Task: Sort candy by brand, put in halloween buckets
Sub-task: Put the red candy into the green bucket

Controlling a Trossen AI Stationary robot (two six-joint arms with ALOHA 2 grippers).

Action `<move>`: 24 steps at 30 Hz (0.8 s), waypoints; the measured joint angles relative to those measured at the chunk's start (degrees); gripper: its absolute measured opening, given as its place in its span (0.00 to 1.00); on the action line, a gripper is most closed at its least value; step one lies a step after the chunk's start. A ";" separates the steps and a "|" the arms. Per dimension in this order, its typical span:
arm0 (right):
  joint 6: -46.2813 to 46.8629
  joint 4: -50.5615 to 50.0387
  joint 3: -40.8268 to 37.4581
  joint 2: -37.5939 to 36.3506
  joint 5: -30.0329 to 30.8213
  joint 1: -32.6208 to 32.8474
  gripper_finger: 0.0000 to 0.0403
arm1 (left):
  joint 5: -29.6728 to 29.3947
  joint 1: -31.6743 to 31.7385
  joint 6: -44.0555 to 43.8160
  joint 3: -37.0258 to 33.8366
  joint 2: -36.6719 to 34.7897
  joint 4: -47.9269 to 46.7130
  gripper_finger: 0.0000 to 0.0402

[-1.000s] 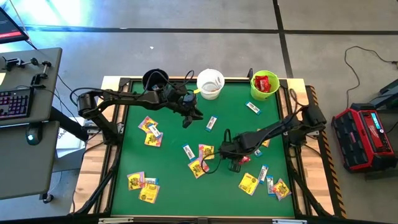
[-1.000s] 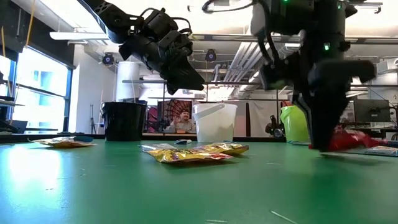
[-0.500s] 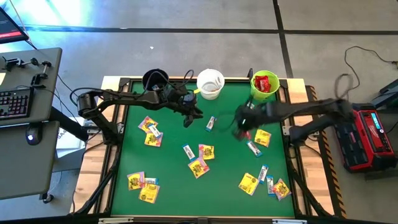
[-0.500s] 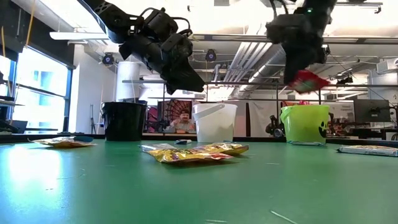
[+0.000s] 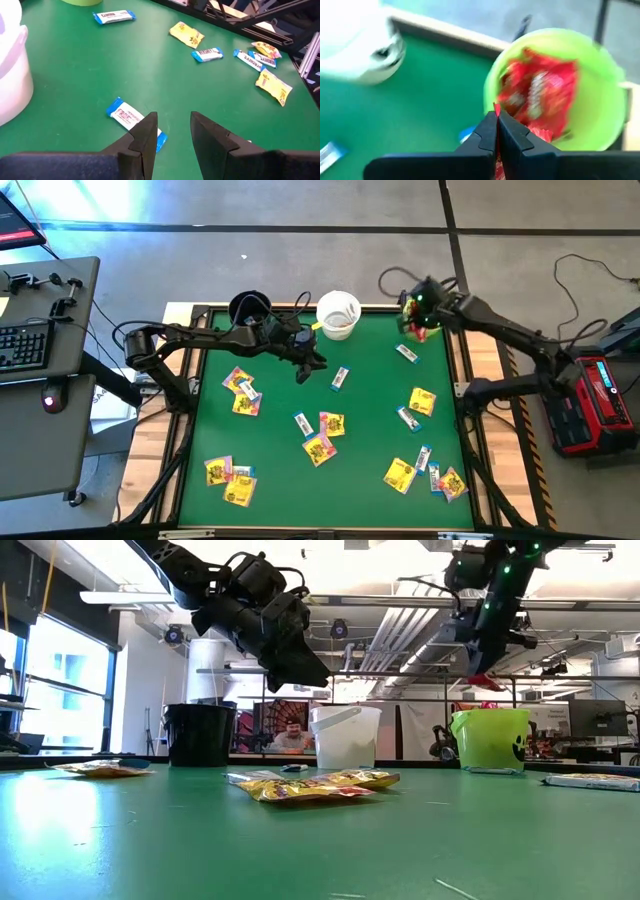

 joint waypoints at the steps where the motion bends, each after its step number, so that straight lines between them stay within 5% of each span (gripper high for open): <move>1: -0.84 0.95 0.00 0.11 0.62 -1.50 0.00 | -0.02 0.02 -0.17 0.00 0.00 0.02 0.27; 9: -4.18 4.53 0.00 4.04 7.49 -9.86 0.00 | -2.95 0.01 -0.21 0.00 0.00 0.09 0.27; 19: -5.23 8.80 0.00 15.54 7.69 -13.13 0.01 | -3.57 0.02 -0.32 0.00 0.00 0.04 0.27; 24: -5.27 8.71 0.00 18.41 7.26 -13.84 0.10 | -3.91 0.04 -1.69 0.00 0.00 0.02 0.27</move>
